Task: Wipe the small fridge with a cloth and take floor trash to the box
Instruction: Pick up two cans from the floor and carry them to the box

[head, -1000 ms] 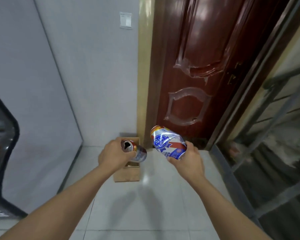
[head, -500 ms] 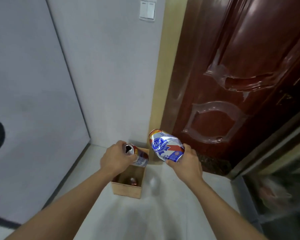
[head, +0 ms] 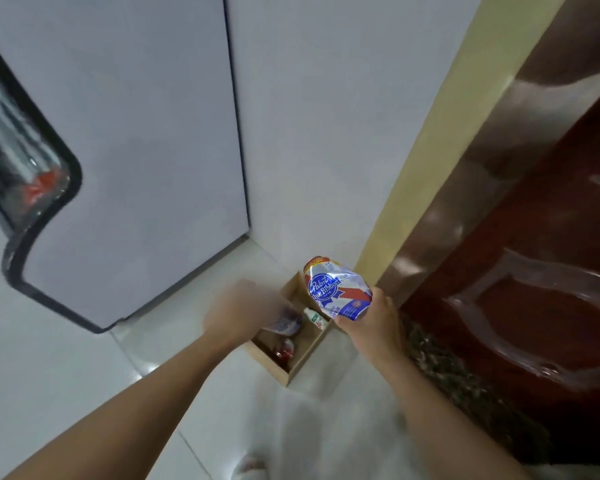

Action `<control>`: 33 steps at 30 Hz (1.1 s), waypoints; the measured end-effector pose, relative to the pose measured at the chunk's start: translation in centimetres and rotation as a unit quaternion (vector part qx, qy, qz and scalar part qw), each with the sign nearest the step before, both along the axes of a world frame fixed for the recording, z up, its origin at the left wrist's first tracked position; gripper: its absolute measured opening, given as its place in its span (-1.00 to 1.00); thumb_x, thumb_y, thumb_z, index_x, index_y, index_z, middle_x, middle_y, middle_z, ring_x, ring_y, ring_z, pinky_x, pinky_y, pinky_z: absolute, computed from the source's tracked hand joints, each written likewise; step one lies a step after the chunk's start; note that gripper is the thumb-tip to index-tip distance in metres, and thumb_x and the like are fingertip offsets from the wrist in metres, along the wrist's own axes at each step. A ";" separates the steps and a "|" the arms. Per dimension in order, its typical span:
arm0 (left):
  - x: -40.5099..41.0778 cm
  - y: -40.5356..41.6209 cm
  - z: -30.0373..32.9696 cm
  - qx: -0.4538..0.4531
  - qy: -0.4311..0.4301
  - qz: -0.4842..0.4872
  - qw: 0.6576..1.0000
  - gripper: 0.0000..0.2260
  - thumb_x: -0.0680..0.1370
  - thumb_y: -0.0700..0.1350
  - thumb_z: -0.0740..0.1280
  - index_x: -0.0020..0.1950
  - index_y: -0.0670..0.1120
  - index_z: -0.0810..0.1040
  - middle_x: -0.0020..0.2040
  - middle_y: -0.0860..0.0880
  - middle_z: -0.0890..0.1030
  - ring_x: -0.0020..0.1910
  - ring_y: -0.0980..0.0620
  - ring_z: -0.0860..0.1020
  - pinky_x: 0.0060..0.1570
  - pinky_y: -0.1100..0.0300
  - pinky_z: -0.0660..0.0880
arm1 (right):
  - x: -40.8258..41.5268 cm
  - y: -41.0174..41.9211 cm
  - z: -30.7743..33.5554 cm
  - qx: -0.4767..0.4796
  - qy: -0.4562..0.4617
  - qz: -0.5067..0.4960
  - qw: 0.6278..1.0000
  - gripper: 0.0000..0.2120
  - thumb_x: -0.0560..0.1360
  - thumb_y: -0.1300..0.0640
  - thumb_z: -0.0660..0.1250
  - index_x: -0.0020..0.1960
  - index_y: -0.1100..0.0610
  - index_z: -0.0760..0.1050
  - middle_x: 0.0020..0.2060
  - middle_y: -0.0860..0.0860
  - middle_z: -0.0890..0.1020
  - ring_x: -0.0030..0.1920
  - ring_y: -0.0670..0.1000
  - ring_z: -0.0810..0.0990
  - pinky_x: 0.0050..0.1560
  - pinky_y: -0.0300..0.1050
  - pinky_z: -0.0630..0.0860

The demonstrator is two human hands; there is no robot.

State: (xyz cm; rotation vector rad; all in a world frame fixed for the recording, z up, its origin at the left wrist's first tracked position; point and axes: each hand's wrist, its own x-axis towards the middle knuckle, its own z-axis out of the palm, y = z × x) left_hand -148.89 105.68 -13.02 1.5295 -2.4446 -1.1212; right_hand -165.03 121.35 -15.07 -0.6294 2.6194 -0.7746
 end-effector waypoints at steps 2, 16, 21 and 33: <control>-0.9 -0.7 -1.5 0.013 -0.006 0.026 1.000 -0.50 0.36 0.10 0.43 0.24 0.01 0.42 0.06 0.00 0.58 -0.08 0.02 0.53 -0.16 0.11 0.57 | -1.6 -1.4 -1.4 0.025 -0.006 0.025 0.999 -0.23 0.27 -0.12 0.53 0.34 0.11 0.29 0.19 0.07 0.46 0.15 0.06 0.50 -0.11 -0.23 0.35; -9.2 -7.1 -15.7 0.149 -0.074 0.102 0.981 -0.56 0.35 0.12 0.41 0.17 0.02 0.45 0.03 -0.02 0.60 -0.03 -0.03 0.56 -0.05 0.04 0.58 | -10.4 -10.7 -14.5 0.157 -0.069 0.091 0.981 -0.19 0.30 -0.13 0.51 0.40 0.11 0.22 0.24 0.09 0.43 0.20 0.09 0.49 0.14 -0.02 0.49; -12.0 -8.4 -22.6 0.180 -0.093 0.121 0.972 -0.54 0.35 0.12 0.42 0.20 0.04 0.44 0.03 0.03 0.60 -0.05 0.02 0.56 -0.05 0.04 0.58 | -12.9 -13.4 -21.4 0.199 -0.092 0.114 0.969 -0.16 0.34 -0.14 0.48 0.45 0.12 0.15 0.32 0.11 0.39 0.27 0.12 0.45 0.26 0.10 0.44; -19.1 -10.0 -44.1 0.239 -0.139 0.193 0.941 -0.56 0.35 0.11 0.44 0.16 -0.01 0.47 -0.01 0.00 0.60 -0.06 0.00 0.57 -0.03 0.02 0.57 | -18.5 -18.2 -42.9 0.200 -0.168 0.170 0.950 -0.19 0.34 -0.01 0.51 0.45 0.12 0.16 0.31 0.12 0.39 0.25 0.12 0.46 0.19 0.05 0.50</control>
